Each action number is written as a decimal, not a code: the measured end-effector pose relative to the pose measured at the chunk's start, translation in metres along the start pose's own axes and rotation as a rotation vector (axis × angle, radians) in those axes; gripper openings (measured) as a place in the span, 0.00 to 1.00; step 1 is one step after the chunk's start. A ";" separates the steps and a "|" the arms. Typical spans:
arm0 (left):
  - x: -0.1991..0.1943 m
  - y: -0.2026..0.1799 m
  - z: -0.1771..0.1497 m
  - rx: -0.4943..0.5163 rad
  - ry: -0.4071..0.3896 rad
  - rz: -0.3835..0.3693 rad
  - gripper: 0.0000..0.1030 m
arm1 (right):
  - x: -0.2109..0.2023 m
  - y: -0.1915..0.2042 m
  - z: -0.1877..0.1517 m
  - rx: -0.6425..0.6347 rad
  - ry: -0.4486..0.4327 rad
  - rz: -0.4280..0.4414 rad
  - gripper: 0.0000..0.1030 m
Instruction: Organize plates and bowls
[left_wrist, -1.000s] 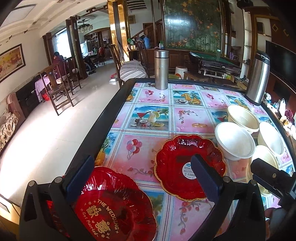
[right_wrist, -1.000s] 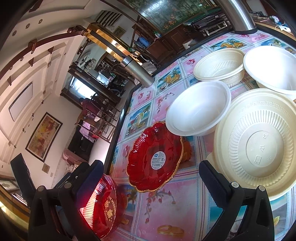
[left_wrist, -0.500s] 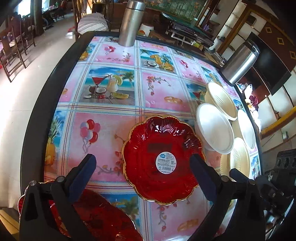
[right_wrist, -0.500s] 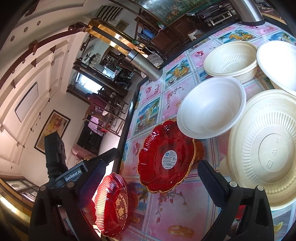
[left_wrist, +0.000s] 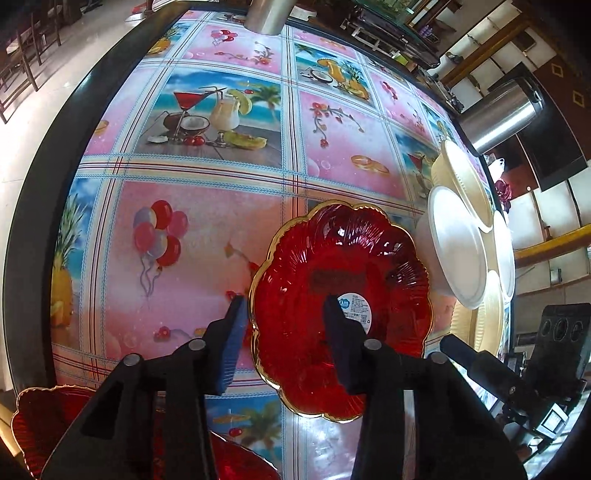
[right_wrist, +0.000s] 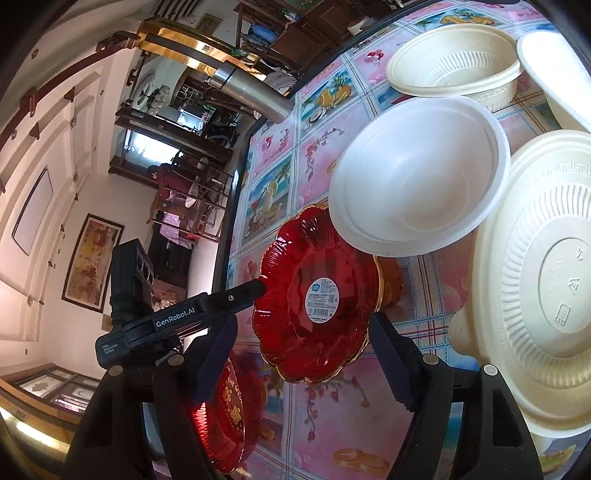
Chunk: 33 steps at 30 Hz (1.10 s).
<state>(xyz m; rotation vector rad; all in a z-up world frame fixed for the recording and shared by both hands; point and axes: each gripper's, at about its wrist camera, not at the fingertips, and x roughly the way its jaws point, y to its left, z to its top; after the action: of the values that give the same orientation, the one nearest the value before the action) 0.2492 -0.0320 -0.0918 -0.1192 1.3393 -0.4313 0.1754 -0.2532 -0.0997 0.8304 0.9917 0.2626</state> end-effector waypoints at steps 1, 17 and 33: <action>0.000 0.000 -0.001 0.000 0.004 0.008 0.30 | 0.001 0.001 0.001 -0.003 0.001 -0.011 0.70; 0.010 0.005 0.000 -0.017 0.037 0.047 0.19 | 0.010 0.001 0.014 -0.039 0.002 -0.264 0.55; 0.008 0.005 -0.004 -0.025 0.019 0.106 0.06 | 0.037 -0.017 0.020 0.010 0.076 -0.310 0.06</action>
<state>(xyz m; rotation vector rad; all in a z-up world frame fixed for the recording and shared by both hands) 0.2480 -0.0295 -0.1024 -0.0649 1.3637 -0.3270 0.2090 -0.2542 -0.1300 0.6678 1.1777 0.0238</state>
